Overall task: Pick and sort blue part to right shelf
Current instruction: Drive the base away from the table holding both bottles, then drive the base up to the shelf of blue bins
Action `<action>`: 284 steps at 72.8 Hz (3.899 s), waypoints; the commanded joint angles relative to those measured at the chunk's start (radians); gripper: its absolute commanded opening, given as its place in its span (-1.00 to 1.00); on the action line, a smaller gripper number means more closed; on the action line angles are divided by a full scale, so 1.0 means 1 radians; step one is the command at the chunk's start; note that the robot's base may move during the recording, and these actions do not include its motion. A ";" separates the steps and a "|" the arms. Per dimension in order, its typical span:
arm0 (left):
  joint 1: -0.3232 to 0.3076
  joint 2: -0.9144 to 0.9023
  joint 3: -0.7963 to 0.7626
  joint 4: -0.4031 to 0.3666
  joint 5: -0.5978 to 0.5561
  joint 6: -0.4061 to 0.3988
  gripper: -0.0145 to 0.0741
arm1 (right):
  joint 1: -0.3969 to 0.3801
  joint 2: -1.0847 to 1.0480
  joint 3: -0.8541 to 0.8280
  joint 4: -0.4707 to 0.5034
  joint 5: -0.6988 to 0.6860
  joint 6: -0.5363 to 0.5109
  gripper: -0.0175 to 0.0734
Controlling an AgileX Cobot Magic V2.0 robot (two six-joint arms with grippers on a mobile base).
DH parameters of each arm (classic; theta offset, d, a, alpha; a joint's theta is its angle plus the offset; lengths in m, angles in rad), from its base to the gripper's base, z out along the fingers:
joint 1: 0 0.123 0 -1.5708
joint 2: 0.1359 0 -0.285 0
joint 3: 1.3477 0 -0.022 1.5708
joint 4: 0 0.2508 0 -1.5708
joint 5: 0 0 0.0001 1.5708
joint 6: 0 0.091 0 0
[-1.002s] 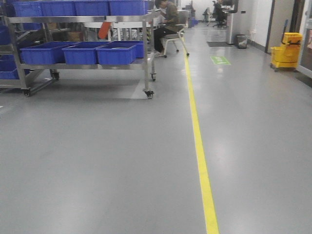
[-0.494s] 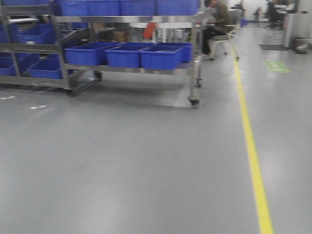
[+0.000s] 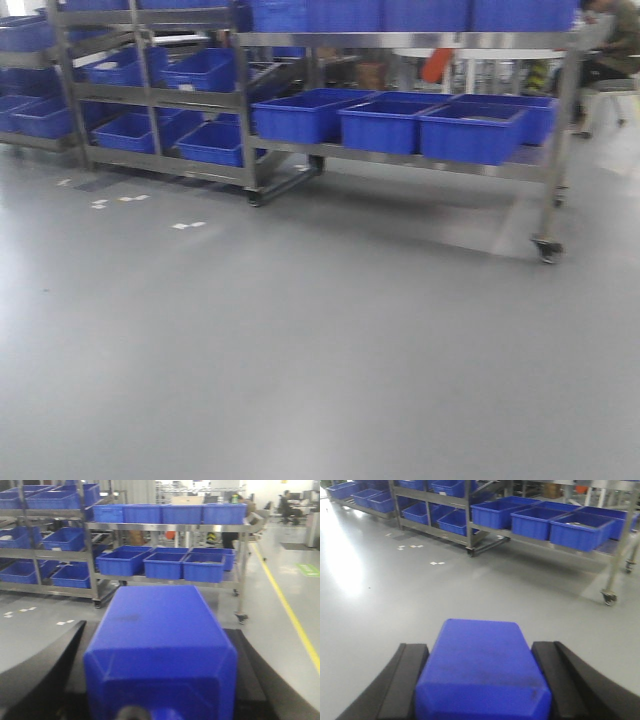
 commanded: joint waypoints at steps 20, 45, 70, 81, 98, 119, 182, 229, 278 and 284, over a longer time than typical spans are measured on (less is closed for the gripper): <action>-0.005 -0.017 -0.026 0.004 -0.090 -0.003 0.08 | -0.001 0.018 -0.025 0.000 -0.100 -0.006 -0.14; -0.005 -0.017 -0.026 0.004 -0.092 -0.003 0.08 | -0.001 0.019 -0.025 0.000 -0.099 -0.006 -0.14; -0.005 -0.017 -0.026 0.004 -0.092 -0.003 0.08 | -0.001 0.019 -0.025 0.000 -0.099 -0.006 -0.14; -0.005 -0.017 -0.026 0.004 -0.092 -0.003 0.08 | -0.001 0.019 -0.025 0.000 -0.099 -0.006 -0.14; -0.005 -0.017 -0.026 0.004 -0.092 -0.003 0.08 | -0.001 0.019 -0.025 0.000 -0.099 -0.006 -0.14; -0.005 -0.017 -0.026 0.004 -0.092 -0.003 0.08 | -0.001 0.019 -0.025 0.000 -0.099 -0.006 -0.14; -0.005 -0.017 -0.026 0.004 -0.092 -0.003 0.08 | -0.001 0.019 -0.025 0.000 -0.098 -0.006 -0.14; -0.005 -0.017 -0.026 0.004 -0.092 -0.003 0.08 | -0.001 0.019 -0.025 0.000 -0.099 -0.006 -0.14; -0.005 -0.017 0.128 0.004 -0.098 -0.003 0.08 | -0.001 0.019 -0.025 0.000 -0.098 -0.006 -0.14; -0.005 -0.017 0.153 0.004 -0.098 -0.003 0.08 | -0.001 0.019 -0.025 0.000 -0.098 -0.006 -0.14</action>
